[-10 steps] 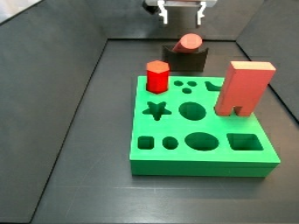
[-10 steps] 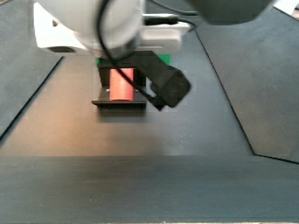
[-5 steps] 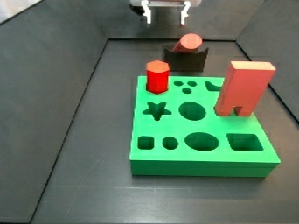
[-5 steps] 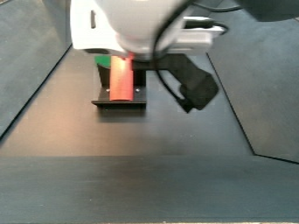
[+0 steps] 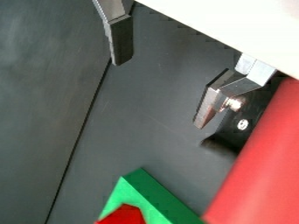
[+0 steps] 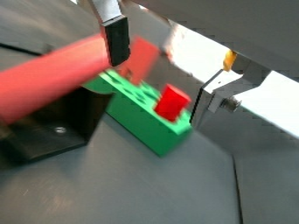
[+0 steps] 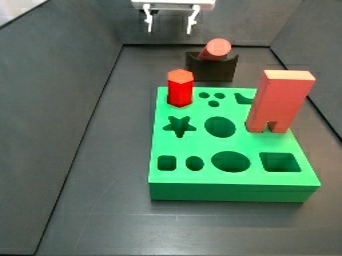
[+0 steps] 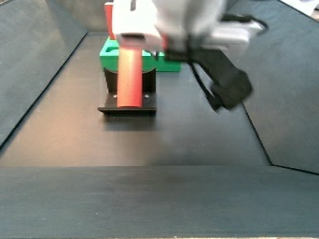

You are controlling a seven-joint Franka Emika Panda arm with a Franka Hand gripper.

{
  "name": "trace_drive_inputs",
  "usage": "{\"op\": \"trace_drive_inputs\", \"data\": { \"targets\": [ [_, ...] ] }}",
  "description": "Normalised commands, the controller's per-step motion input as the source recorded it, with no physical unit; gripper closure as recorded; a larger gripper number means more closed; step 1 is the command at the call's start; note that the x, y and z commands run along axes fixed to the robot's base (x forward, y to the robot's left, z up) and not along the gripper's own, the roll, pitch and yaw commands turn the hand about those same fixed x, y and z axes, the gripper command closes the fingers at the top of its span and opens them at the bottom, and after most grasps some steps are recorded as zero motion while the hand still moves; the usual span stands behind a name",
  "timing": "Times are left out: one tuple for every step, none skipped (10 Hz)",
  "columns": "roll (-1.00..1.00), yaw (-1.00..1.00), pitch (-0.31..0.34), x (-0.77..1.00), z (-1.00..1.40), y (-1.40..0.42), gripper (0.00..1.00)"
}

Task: Pick up the oval object. Move up. Place the oval object on the fixture. Regrasp the oval object. Move to above the board. Insert the oval object.
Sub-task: Regrasp the oval object.

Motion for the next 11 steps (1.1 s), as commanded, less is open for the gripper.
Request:
{"op": "trace_drive_inputs", "data": {
  "targets": [
    [0.8,-1.0,-0.034,-0.11,-0.08,-1.0,0.0],
    [0.79,-1.0,-0.066,-0.12,-0.07,-1.0,0.0],
    [0.79,-1.0,-0.096,-0.12,-0.04,-0.96,0.0],
    [0.79,-1.0,-0.136,-0.09,-0.01,-0.69,0.0],
    [0.78,-1.0,-0.164,-0.07,0.0,-0.49,0.0],
    [0.77,-1.0,-0.191,-0.05,0.0,-0.27,0.0],
    [0.76,-1.0,-0.216,-0.04,0.0,-0.08,0.0],
    [0.75,-1.0,-0.247,-0.04,0.01,-0.04,0.0],
    [0.74,-1.0,-0.269,-0.03,0.0,-0.04,0.0],
    [0.73,-1.0,-0.299,-0.05,0.01,-0.03,0.0],
    [0.72,-1.0,-0.312,-0.05,0.01,-0.02,0.0]
  ]
}}
